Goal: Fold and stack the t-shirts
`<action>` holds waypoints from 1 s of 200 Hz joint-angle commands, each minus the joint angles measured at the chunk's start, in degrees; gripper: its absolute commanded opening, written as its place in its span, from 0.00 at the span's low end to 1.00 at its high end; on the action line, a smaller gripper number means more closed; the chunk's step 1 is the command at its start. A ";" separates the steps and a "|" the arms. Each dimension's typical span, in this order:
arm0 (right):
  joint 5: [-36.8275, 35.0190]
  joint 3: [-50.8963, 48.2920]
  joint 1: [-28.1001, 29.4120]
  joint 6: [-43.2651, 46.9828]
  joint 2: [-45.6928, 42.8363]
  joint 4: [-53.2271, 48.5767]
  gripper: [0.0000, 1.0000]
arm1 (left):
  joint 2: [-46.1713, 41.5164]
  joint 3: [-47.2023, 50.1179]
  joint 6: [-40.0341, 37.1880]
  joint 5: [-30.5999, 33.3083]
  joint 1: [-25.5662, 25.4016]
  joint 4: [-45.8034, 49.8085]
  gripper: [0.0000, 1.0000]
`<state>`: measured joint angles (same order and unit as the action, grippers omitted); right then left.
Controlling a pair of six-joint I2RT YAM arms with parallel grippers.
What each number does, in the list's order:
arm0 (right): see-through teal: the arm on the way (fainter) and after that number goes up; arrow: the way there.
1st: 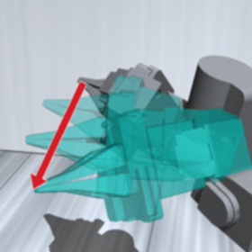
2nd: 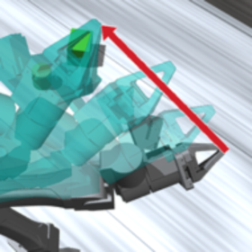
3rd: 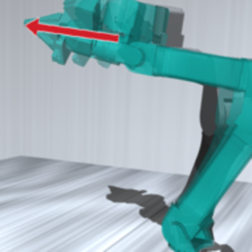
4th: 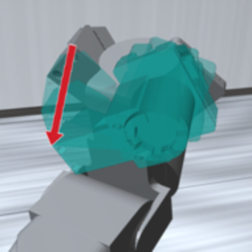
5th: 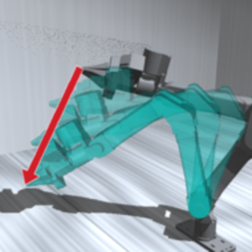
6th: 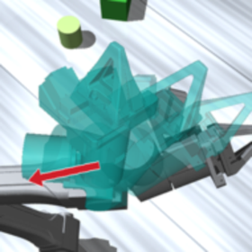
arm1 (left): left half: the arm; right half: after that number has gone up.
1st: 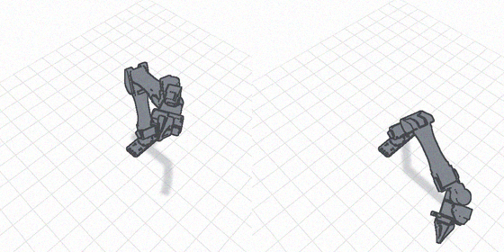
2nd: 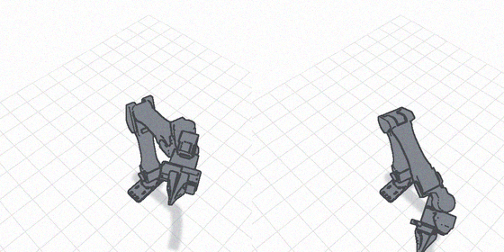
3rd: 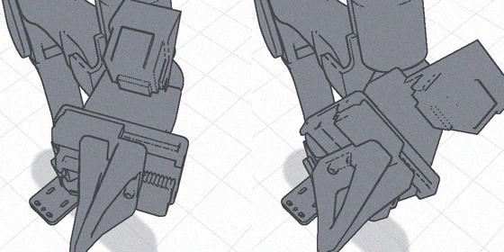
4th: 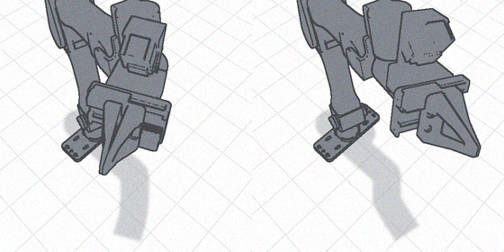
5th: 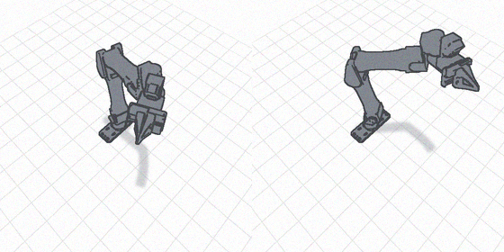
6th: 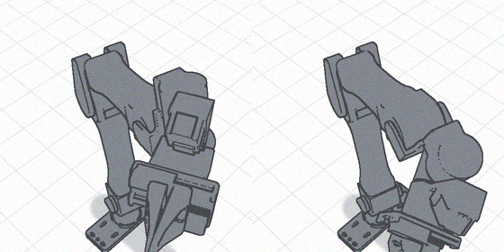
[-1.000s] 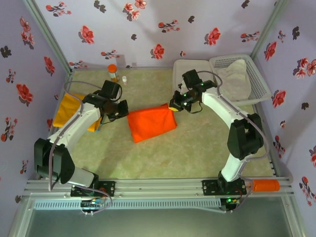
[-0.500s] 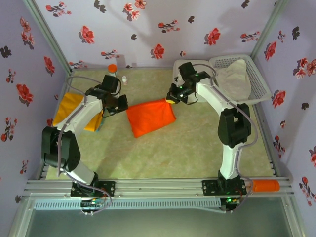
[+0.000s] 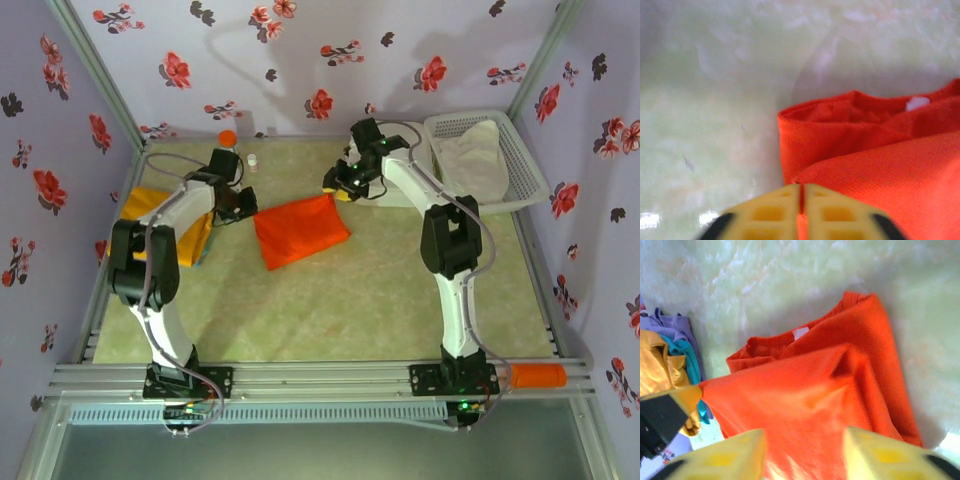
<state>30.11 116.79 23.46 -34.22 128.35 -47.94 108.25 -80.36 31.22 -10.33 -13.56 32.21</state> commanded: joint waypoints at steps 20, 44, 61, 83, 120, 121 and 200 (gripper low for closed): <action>-3.82 3.84 -0.14 2.98 0.49 0.40 0.62 | 9.42 -10.89 -3.89 -0.40 3.13 -0.96 0.39; -6.38 -0.78 1.22 6.29 -4.72 -0.24 0.64 | 5.89 -8.78 -3.66 0.22 3.17 -0.73 0.41; -7.16 -6.43 1.58 6.43 -8.91 0.13 0.64 | 1.46 -5.03 -2.23 -0.19 2.96 -0.65 0.41; -8.08 -15.06 2.00 5.45 -14.37 1.04 0.65 | -5.73 2.99 -0.31 -1.34 1.74 -1.89 0.43; -7.06 -30.01 3.79 0.58 -24.00 8.97 0.65 | -18.81 17.17 5.21 -2.77 -2.03 -4.62 0.44; -6.89 -30.25 3.83 0.39 -24.15 9.17 0.65 | -19.14 17.39 5.40 -2.81 -2.10 -4.62 0.44; -1.65 -42.93 9.07 -19.11 -28.53 32.15 0.68 | -33.03 28.08 19.83 1.36 -15.92 -10.66 0.47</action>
<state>26.52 76.47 32.40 -44.49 99.85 -27.38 75.26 -54.59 44.97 -11.03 -27.42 26.55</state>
